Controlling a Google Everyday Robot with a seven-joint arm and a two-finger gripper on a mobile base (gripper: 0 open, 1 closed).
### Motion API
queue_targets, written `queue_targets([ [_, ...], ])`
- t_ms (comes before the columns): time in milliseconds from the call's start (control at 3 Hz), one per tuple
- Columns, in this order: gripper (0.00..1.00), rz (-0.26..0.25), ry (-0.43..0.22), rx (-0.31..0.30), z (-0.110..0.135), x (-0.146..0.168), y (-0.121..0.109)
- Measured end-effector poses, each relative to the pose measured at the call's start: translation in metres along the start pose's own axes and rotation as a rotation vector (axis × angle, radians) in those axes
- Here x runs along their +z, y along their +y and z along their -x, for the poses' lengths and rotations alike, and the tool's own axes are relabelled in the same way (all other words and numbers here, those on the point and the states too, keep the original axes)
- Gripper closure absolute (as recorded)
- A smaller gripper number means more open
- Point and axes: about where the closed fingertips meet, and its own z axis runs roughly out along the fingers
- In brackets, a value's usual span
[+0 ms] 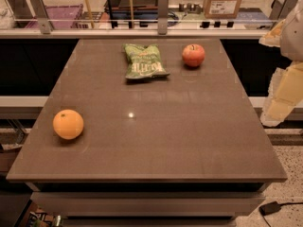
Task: Move apple near orange
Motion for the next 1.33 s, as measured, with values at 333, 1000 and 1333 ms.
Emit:
queue_targets([
  [333,0.0,0.0,0.0,0.0,0.0,0.0,0.0],
  [1000,0.0,-0.072,-0.118,0.102,0.0,0.007,-0.018],
  [1333,0.0,-0.136,-0.18,0.215,0.005,0.012,-0.031],
])
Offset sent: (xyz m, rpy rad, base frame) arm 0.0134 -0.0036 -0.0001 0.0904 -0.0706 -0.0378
